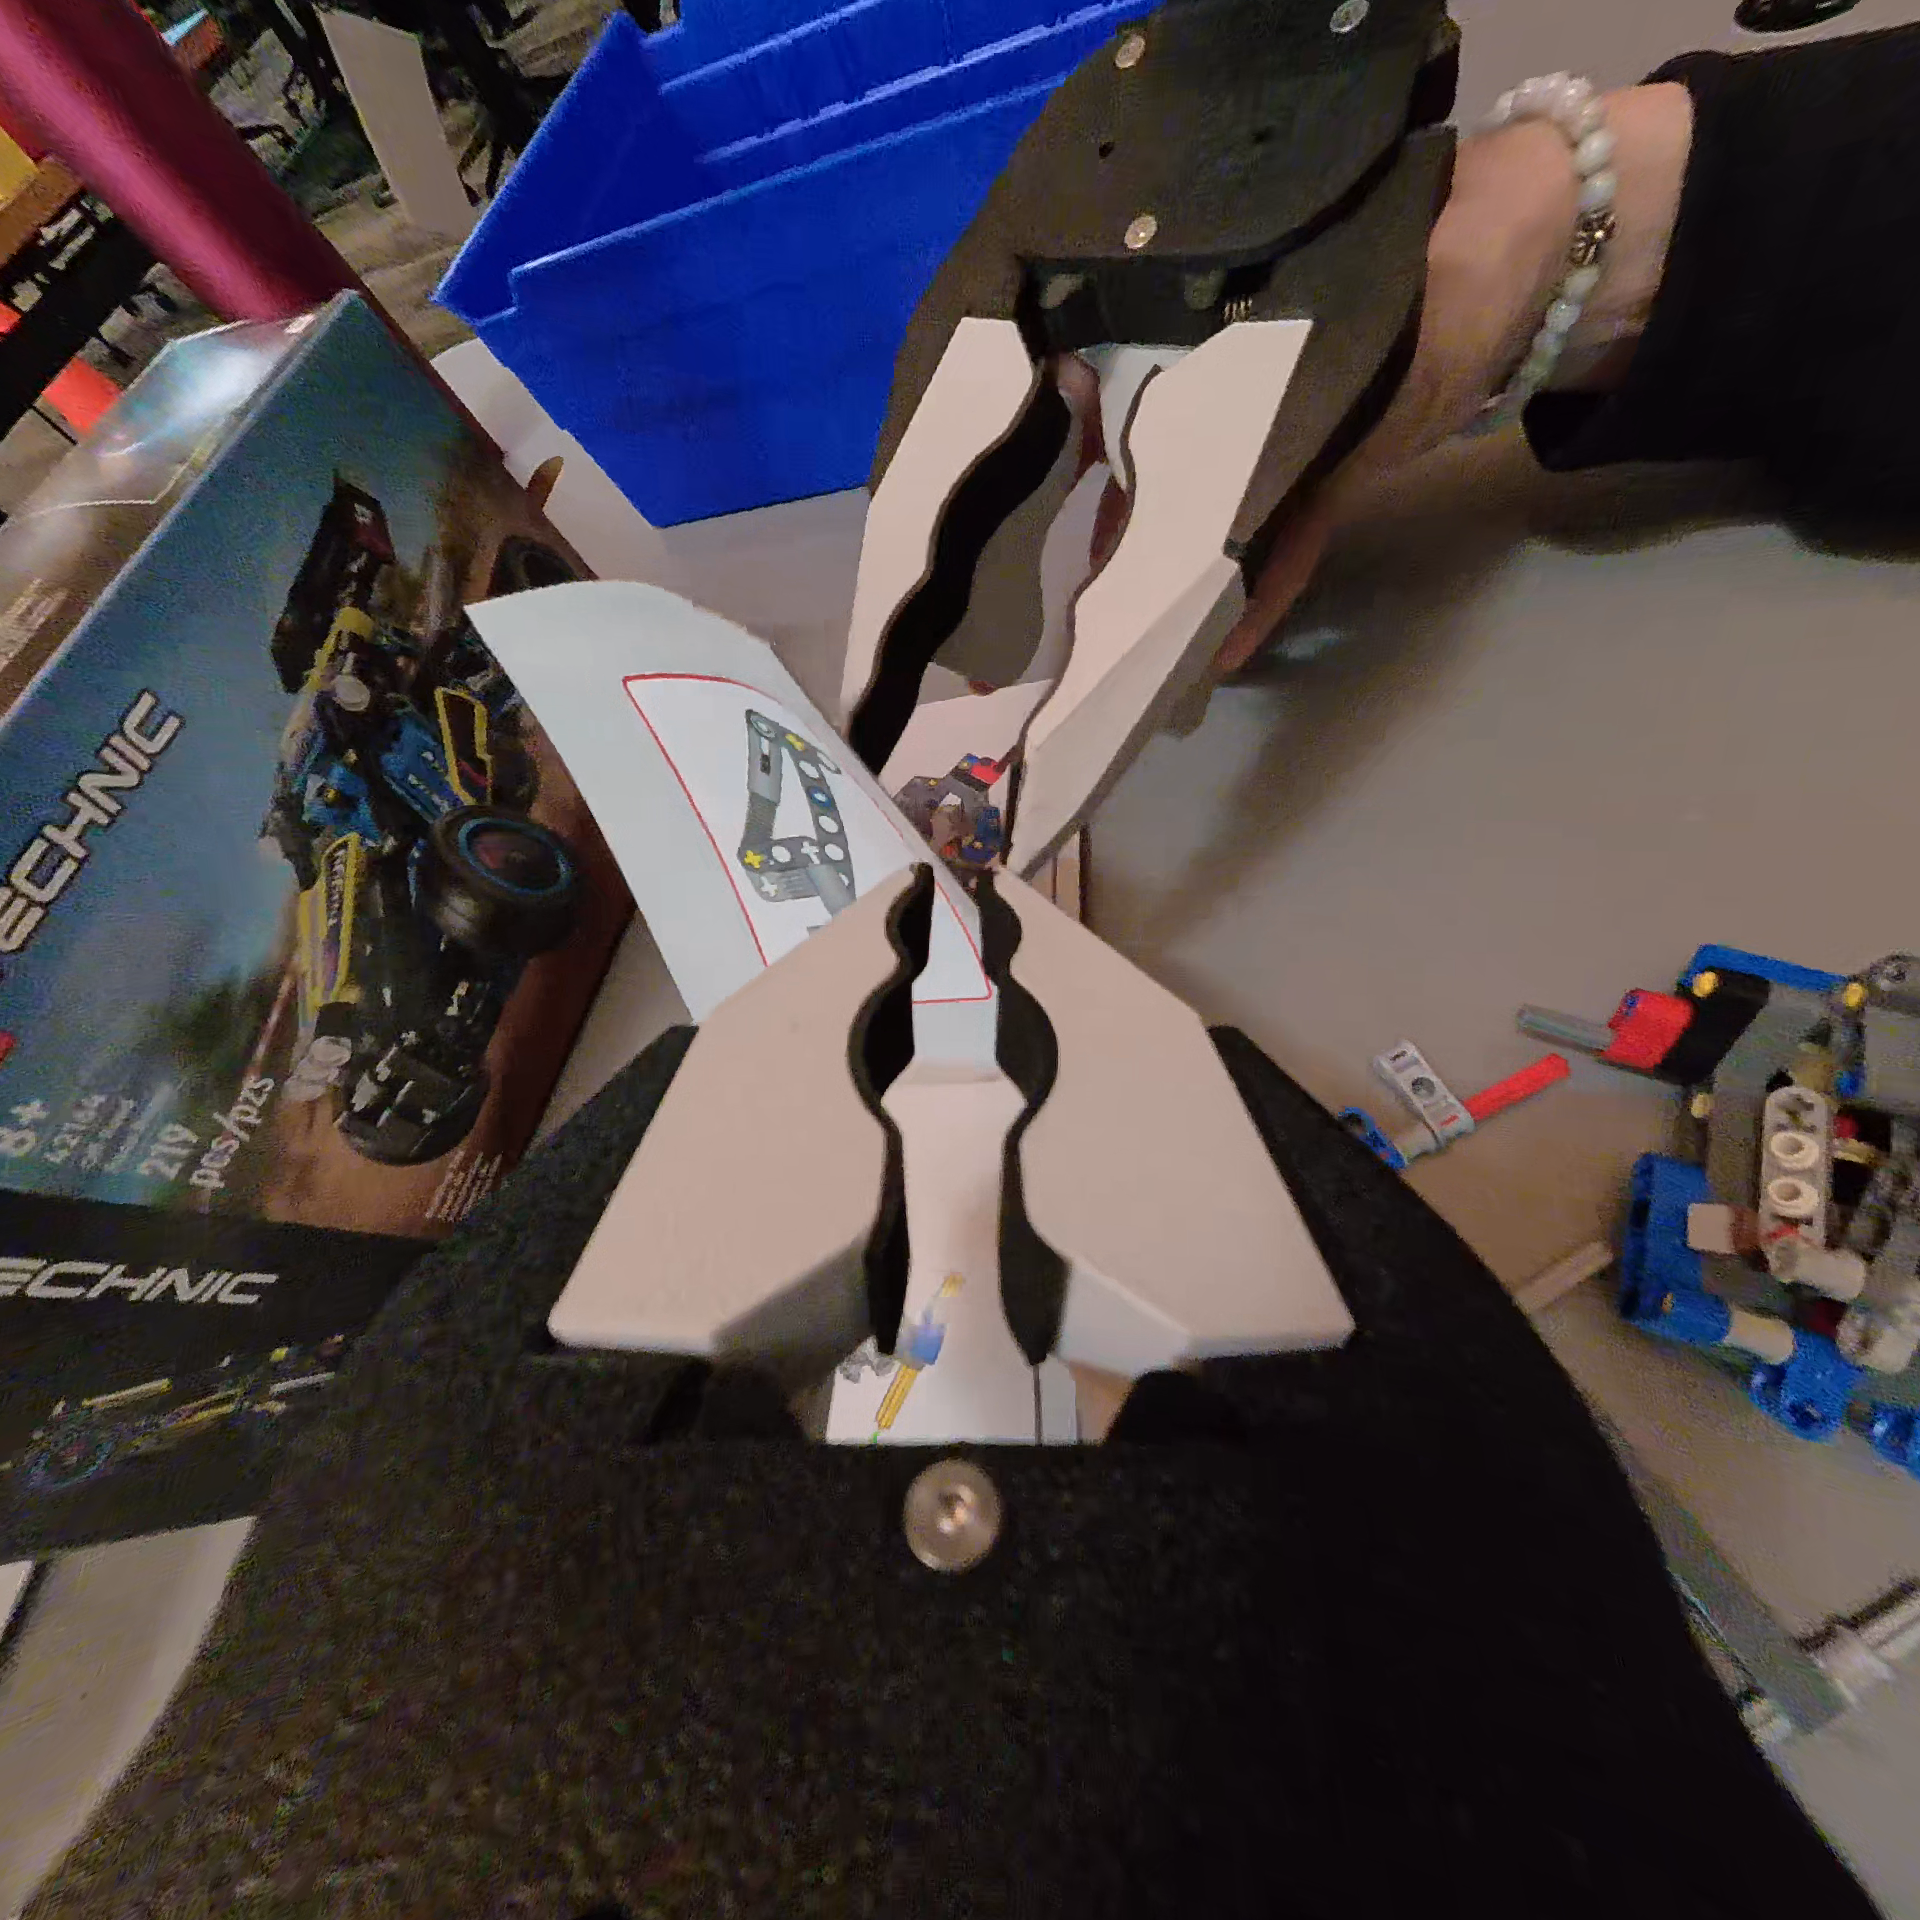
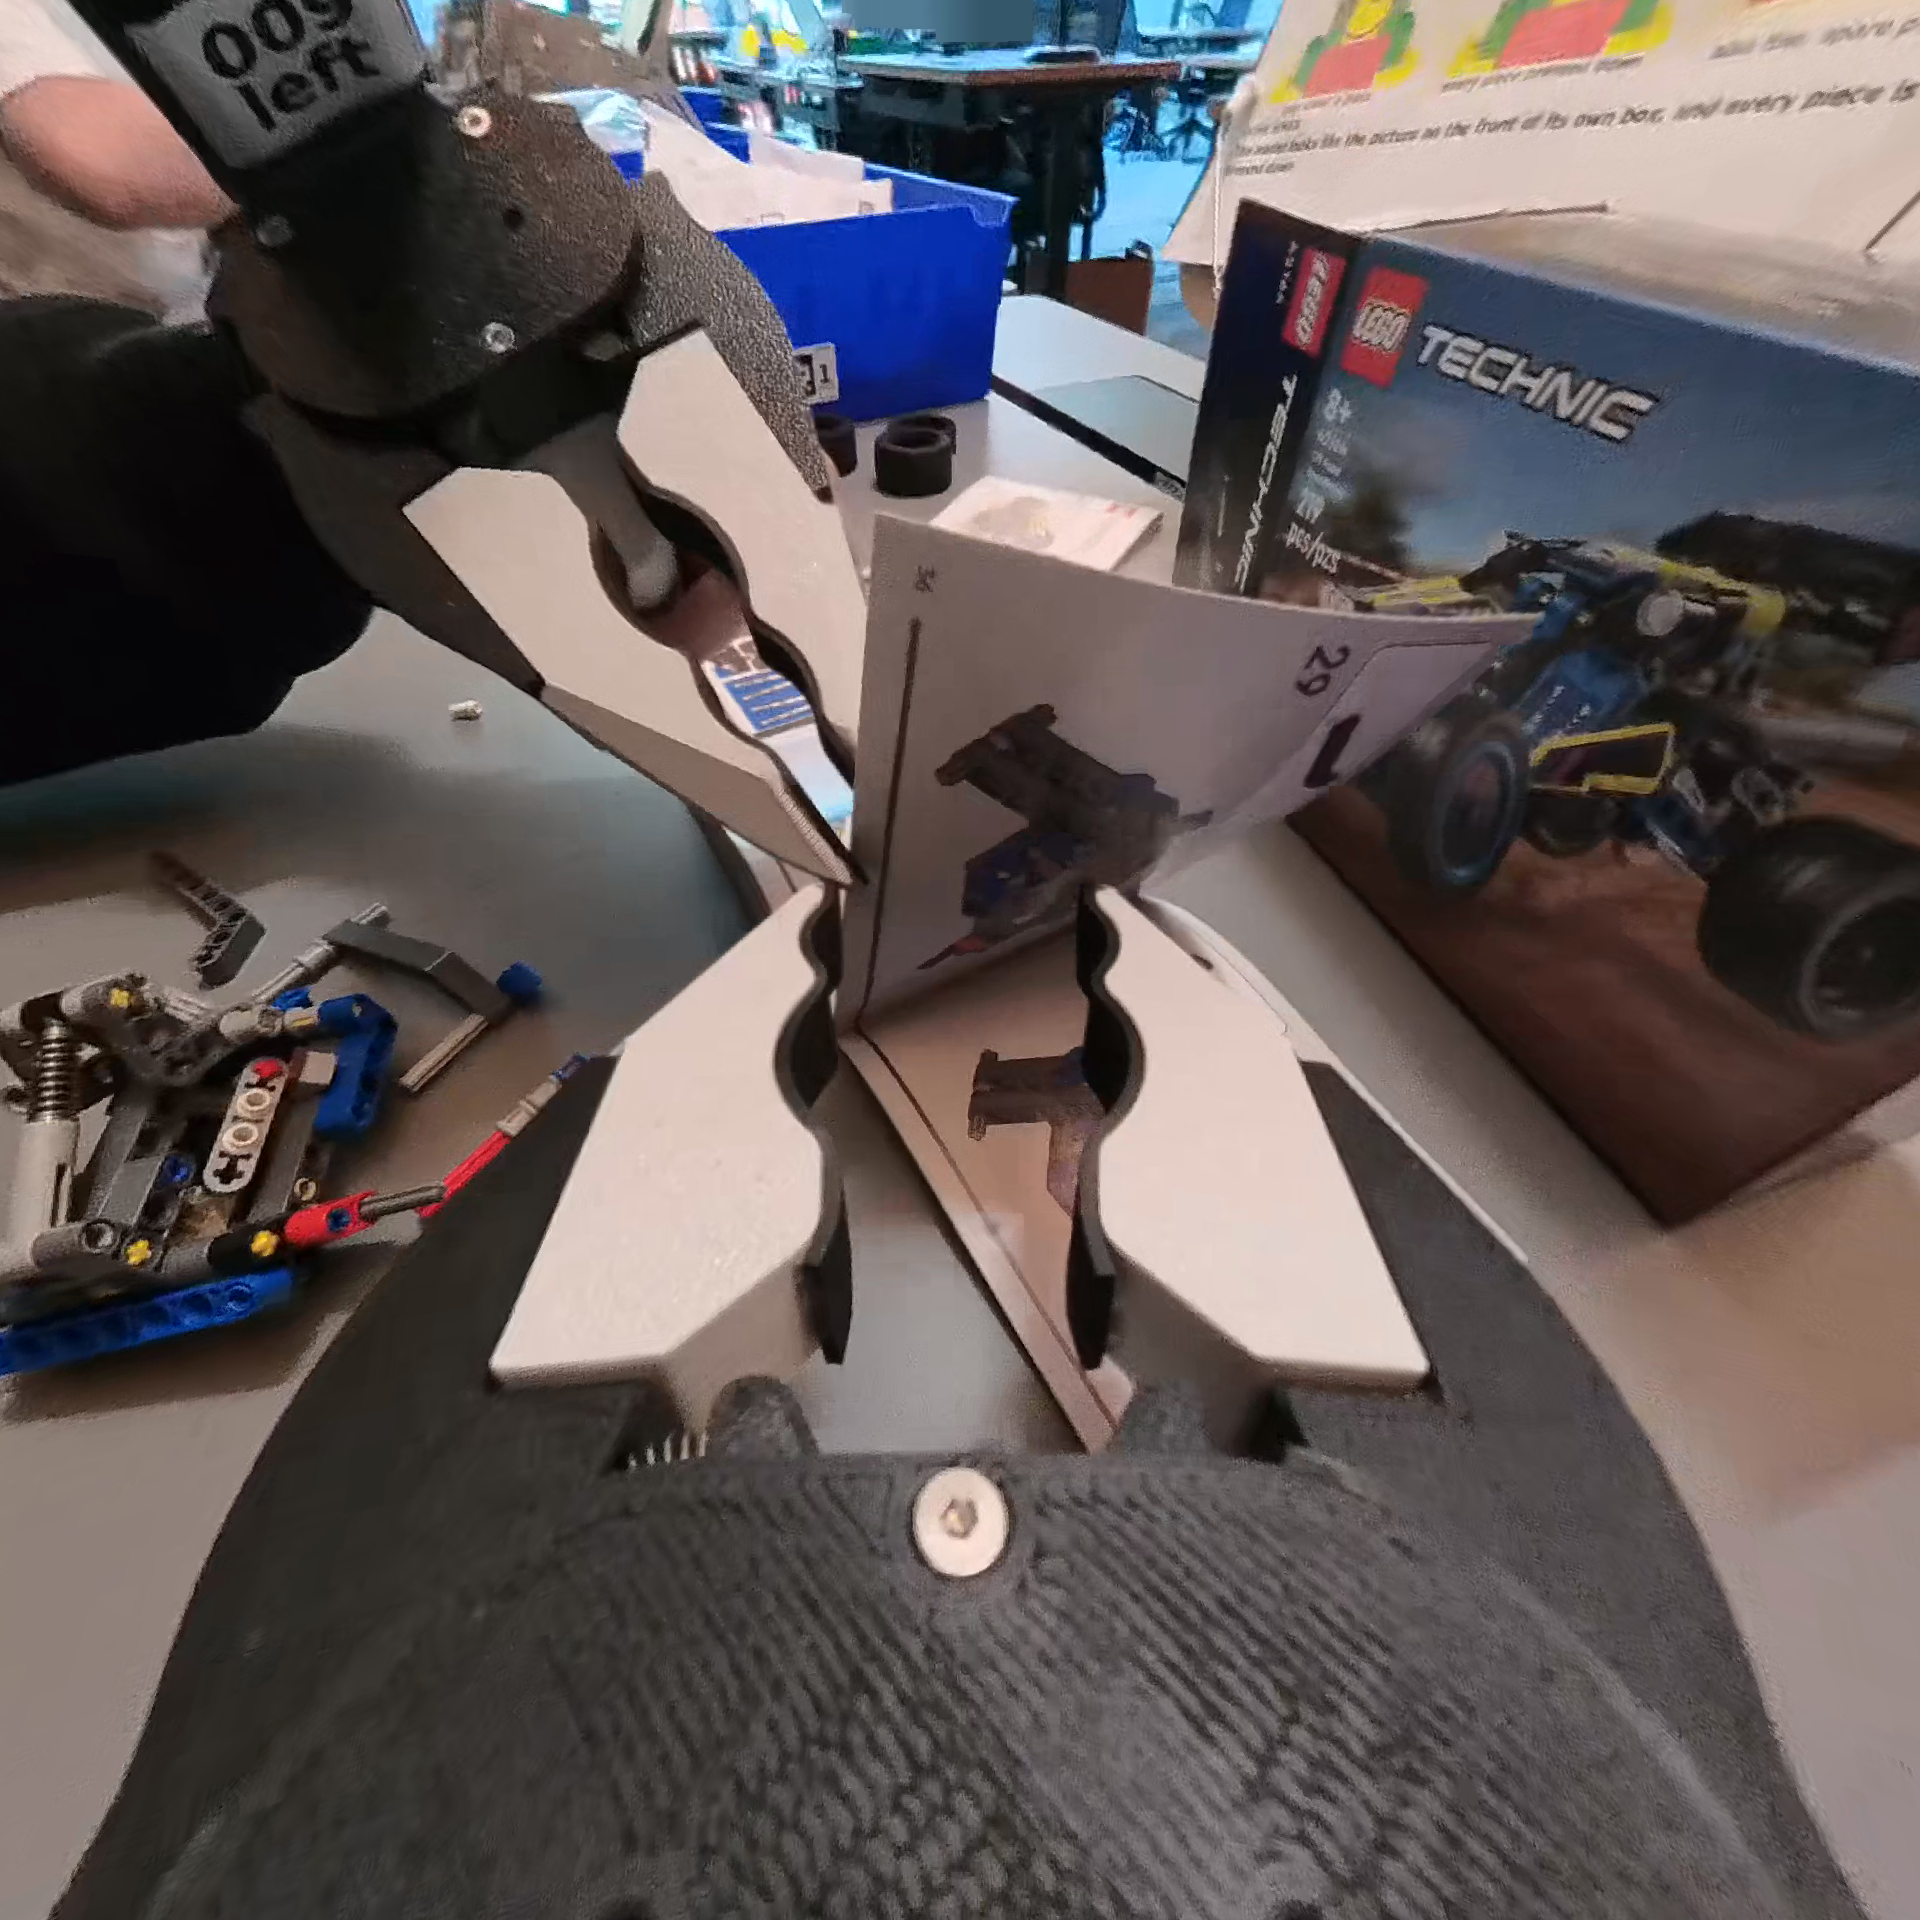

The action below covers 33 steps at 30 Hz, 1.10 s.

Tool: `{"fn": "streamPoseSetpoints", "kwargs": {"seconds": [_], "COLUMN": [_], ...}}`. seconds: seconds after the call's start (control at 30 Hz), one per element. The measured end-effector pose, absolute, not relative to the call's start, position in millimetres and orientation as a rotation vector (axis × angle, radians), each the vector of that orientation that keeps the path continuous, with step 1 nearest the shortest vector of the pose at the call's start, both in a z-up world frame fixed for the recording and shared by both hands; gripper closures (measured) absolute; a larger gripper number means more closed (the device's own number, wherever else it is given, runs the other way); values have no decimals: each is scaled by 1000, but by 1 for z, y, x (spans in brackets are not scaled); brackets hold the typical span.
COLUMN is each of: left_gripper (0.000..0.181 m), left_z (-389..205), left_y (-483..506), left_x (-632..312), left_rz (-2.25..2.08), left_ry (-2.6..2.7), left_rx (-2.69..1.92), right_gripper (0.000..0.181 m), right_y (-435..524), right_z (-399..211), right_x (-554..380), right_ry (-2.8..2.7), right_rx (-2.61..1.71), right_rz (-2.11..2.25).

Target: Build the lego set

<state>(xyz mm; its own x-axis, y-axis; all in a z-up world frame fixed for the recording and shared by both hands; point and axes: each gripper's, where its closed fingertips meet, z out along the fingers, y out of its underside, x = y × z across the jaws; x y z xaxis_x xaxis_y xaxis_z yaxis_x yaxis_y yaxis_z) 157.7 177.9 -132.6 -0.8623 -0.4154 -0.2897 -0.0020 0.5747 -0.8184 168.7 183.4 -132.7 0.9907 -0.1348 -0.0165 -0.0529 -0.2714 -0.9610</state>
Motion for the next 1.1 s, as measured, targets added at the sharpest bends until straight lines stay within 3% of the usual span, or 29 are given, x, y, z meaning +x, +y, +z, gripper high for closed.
{"fn": "streamPoseSetpoints", "kwargs": {"seconds": [0.07, 0.37, 0.43, 0.5, 0.6, 0.83, 1.1], "left_gripper": [174, 167, 180, 180, 152, 170, 175], "left_z": [-128, -111, -107, -108, -110, -109, -109], "left_y": [177, 167, 168, 170, 167, 170, 173], "left_x": [158, 159, 159, 162, 154, 157, 153], "left_rz": [-1238, -1333, -1341, -1309, -1315, -1268, -1322], "left_ry": [2348, 2331, 2308, 2297, 2353, 2320, 2330], "left_rx": [-333, -367, -359, -372, -345, -347, -351], "right_gripper": [152, 169, 172, 178, 181, 181, 181], "right_y": [182, 188, 194, 198, 201, 204, 206], "right_z": [-131, -149, -143, -139, -136, -133, -132], "right_x": [170, 183, 177, 174, 173, 168, 159], "right_ry": [131, 91, 50, 26, 7, -20, -64], "right_rx": [-1835, -1958, -1921, -1902, -1893, -1877, -1854], "right_rz": [-78, -325, -347, -367, -401, -405, -352]}}
